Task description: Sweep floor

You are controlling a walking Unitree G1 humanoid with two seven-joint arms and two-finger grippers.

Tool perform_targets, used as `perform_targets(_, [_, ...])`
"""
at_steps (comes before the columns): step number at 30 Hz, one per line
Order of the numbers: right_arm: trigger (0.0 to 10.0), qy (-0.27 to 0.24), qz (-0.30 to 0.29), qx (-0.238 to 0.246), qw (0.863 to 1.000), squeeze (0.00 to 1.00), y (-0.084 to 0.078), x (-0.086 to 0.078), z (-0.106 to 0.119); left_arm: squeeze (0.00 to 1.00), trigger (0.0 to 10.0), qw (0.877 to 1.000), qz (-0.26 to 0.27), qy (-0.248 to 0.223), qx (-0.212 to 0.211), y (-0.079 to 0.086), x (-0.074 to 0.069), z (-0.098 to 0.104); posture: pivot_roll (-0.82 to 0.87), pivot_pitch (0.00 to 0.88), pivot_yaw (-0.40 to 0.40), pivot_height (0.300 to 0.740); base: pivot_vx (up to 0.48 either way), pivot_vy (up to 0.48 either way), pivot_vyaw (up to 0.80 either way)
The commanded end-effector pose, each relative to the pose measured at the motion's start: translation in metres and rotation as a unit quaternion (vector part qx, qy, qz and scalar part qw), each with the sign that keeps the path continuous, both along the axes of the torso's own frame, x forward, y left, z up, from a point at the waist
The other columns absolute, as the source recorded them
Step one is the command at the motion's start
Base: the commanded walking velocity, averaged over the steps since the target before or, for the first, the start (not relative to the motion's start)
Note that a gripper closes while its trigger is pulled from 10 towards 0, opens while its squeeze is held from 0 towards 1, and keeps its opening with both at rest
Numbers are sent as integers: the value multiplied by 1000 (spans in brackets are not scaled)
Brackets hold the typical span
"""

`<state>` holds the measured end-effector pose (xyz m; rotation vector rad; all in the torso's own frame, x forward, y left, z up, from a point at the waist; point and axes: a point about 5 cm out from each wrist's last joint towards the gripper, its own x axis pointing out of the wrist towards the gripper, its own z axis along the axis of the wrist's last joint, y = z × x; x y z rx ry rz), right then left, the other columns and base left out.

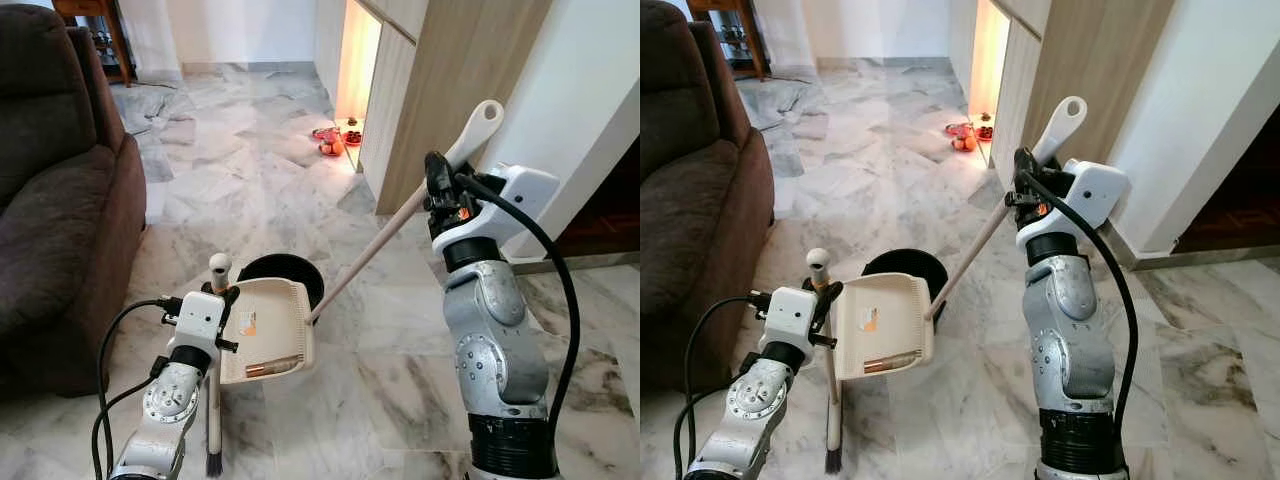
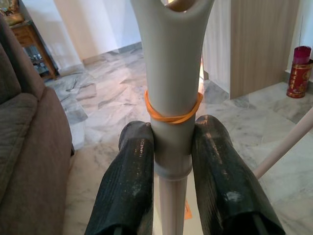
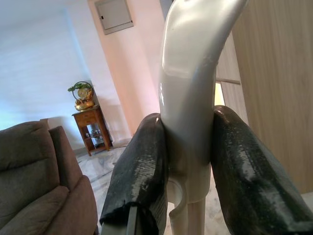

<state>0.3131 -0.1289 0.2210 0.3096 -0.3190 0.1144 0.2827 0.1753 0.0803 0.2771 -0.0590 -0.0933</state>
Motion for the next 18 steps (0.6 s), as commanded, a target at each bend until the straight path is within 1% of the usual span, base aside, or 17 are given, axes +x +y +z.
perform_targets(1, [10000, -41, -2, 12, 999, 0, 1, 0, 16, 0, 10000, 999, 9, -40, 9, 3, 0, 13, 108, 0, -43, 740, 0, 0, 0])
perform_targets(3, [10000, -41, -3, 11, 999, 0, 1, 0, 15, 0, 10000, 999, 16, -43, 10, 5, -1, 14, 108, 0, -43, 740, 0, 0, 0])
perform_targets(5, [10000, -41, -4, 11, 999, 0, 0, 0, 16, 0, 10000, 999, 22, -46, 12, 7, -3, 15, 107, 0, -43, 740, 244, 0, 0])
perform_targets(10, [10000, -42, -3, 9, 999, 0, 0, 1, 16, 0, 10000, 997, 58, -55, 16, 21, -11, 16, 110, 0, -47, 740, 253, 0, 0])
perform_targets(13, [10000, -42, -3, 10, 999, 0, 0, 2, 16, 0, 10000, 996, 71, -60, 19, 26, -14, 17, 113, 0, -49, 740, 255, 0, 0])
perform_targets(18, [10000, -43, -1, 10, 999, 0, 1, 2, 16, 0, 10000, 995, 78, -62, 20, 27, -18, 18, 112, 0, -52, 740, 277, 0, 0])
